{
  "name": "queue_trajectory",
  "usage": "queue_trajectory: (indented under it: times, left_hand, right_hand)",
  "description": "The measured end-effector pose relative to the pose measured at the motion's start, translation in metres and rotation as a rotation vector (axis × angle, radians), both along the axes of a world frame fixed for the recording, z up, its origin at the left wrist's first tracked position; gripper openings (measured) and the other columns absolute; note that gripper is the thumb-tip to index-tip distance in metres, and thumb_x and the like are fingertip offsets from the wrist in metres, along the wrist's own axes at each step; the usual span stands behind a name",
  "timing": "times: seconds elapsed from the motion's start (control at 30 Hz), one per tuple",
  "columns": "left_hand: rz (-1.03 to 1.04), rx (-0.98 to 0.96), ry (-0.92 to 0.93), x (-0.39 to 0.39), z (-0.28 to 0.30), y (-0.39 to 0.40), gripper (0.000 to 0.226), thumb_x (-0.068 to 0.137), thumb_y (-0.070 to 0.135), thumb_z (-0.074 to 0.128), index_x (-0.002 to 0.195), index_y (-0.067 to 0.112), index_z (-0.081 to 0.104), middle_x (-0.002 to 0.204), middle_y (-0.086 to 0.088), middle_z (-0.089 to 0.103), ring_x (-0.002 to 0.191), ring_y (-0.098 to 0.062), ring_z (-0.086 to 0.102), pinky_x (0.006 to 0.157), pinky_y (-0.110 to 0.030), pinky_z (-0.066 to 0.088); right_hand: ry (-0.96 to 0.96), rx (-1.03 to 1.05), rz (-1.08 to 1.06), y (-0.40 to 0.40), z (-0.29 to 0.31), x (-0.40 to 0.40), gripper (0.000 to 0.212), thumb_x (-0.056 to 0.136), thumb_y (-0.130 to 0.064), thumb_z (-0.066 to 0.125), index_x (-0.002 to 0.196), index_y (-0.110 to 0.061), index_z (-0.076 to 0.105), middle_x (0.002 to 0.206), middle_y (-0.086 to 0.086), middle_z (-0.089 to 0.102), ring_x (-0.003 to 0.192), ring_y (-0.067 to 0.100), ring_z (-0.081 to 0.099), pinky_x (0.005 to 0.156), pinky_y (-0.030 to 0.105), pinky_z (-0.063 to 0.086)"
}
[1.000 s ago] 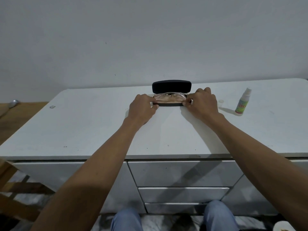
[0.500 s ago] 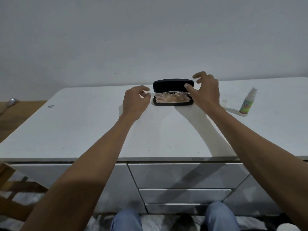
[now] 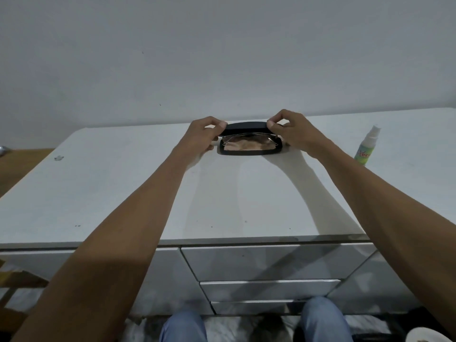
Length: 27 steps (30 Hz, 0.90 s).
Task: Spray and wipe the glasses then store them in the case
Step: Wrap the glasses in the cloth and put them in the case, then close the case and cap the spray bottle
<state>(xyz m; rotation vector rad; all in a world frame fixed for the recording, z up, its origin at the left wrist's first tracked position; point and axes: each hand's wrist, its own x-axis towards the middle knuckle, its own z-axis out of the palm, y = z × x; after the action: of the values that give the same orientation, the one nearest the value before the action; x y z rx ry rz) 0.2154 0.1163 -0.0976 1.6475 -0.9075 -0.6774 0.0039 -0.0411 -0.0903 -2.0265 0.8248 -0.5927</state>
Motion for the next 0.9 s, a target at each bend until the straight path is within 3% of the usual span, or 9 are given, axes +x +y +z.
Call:
queue_trajectory:
  times: [0.13,0.23,0.37,0.43,0.5,0.57,0.67,0.8,0.9]
  left_hand:
    - [-0.083,-0.027,0.02,0.001,-0.007,0.013,0.019,0.093,0.01,0.069,0.11,0.003,0.071,0.103,-0.006,0.07,0.088,-0.015,0.062,0.082,-0.023,0.054]
    - [-0.072,-0.074,-0.02,-0.005,-0.012,0.016,0.022,0.089,-0.003,0.069,0.111,-0.005,0.069,0.104,-0.012,0.069,0.09,-0.016,0.064,0.076,-0.014,0.054]
    - [-0.067,-0.086,0.01,-0.005,-0.017,0.016,0.018,0.088,-0.005,0.069,0.101,0.006,0.073,0.103,-0.01,0.07,0.092,-0.02,0.062,0.091,-0.03,0.055]
    - [-0.046,-0.072,0.002,-0.007,-0.018,0.016,0.021,0.087,-0.005,0.068,0.101,0.01,0.075,0.104,-0.008,0.07,0.091,-0.017,0.062,0.087,-0.028,0.054]
    - [-0.055,-0.063,0.018,-0.01,-0.019,0.018,0.028,0.081,-0.007,0.073,0.103,0.009,0.073,0.104,-0.007,0.068,0.087,-0.017,0.061,0.079,-0.024,0.057]
    - [-0.052,-0.052,-0.062,-0.012,-0.023,0.019,0.036,0.071,0.003,0.082,0.103,0.013,0.07,0.1,-0.005,0.067,0.08,-0.018,0.059,0.079,-0.031,0.057]
    - [0.012,-0.031,-0.243,-0.021,-0.029,0.018,0.04,0.065,0.024,0.088,0.097,0.027,0.063,0.106,0.002,0.066,0.078,-0.017,0.055,0.077,-0.035,0.054]
    - [0.069,-0.068,-0.355,-0.03,-0.031,0.012,0.035,0.074,0.013,0.085,0.099,0.017,0.06,0.102,0.002,0.063,0.072,-0.012,0.054,0.068,-0.018,0.047]
    - [0.074,-0.078,-0.333,-0.021,-0.029,0.008,0.035,0.07,0.007,0.087,0.094,0.014,0.063,0.097,-0.008,0.065,0.071,-0.017,0.056,0.072,-0.034,0.056]
  right_hand:
    - [0.001,-0.093,0.079,0.003,-0.014,-0.015,0.014,0.091,-0.033,0.074,0.1,-0.025,0.067,0.106,-0.002,0.074,0.094,0.017,0.064,0.081,0.032,0.047]
    - [-0.027,-0.162,0.083,0.009,-0.024,-0.018,0.015,0.088,-0.027,0.077,0.099,-0.023,0.067,0.107,-0.016,0.068,0.101,0.011,0.064,0.091,0.034,0.05]
    - [-0.031,-0.197,0.061,0.016,-0.027,-0.019,0.019,0.09,-0.022,0.075,0.104,-0.015,0.066,0.104,-0.025,0.063,0.096,0.011,0.061,0.083,0.026,0.048]
    - [-0.031,-0.201,0.042,0.018,-0.028,-0.018,0.019,0.091,-0.021,0.073,0.105,-0.014,0.065,0.103,-0.027,0.062,0.095,0.012,0.06,0.079,0.023,0.045]
    - [-0.035,-0.211,0.024,0.021,-0.03,-0.017,0.017,0.091,-0.021,0.071,0.105,-0.015,0.063,0.107,-0.019,0.065,0.099,0.019,0.061,0.081,0.029,0.046]
    - [-0.035,-0.225,0.007,0.025,-0.033,-0.014,0.016,0.092,-0.022,0.069,0.107,-0.017,0.062,0.111,-0.006,0.068,0.102,0.025,0.062,0.085,0.037,0.047]
    - [-0.012,-0.252,-0.03,0.035,-0.034,-0.01,0.026,0.091,-0.022,0.07,0.113,-0.017,0.057,0.108,0.0,0.064,0.096,0.025,0.058,0.078,0.034,0.044]
    - [0.048,-0.325,-0.038,0.041,-0.033,-0.006,0.039,0.085,-0.022,0.077,0.115,-0.013,0.054,0.11,0.008,0.064,0.097,0.028,0.059,0.08,0.038,0.046]
    - [0.066,-0.338,-0.04,0.032,-0.032,-0.005,0.031,0.086,-0.021,0.076,0.11,-0.017,0.056,0.105,0.009,0.064,0.095,0.03,0.058,0.075,0.033,0.04]
